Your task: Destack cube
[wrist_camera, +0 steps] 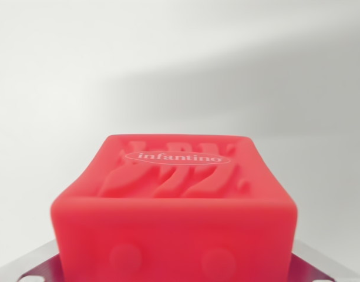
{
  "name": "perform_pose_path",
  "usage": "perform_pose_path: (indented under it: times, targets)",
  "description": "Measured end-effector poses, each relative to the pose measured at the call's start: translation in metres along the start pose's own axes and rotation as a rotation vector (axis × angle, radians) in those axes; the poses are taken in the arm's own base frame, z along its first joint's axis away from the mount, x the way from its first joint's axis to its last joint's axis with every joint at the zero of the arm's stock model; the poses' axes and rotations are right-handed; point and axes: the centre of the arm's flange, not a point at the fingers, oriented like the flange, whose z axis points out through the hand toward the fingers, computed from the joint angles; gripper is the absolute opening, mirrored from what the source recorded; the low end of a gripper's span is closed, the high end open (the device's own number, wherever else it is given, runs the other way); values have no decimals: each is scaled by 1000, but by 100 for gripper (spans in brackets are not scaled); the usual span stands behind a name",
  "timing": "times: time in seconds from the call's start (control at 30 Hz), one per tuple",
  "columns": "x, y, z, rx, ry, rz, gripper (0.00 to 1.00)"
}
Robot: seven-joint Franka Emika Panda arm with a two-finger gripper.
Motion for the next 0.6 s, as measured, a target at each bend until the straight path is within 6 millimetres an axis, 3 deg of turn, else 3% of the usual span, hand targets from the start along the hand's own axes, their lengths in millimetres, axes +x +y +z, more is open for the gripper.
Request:
perform_pose_path:
  times: [0.17,0.6]
  targets:
    - [5,4,4,3,2,2,0]
    - [4,4,47,-2,-2,0,0]
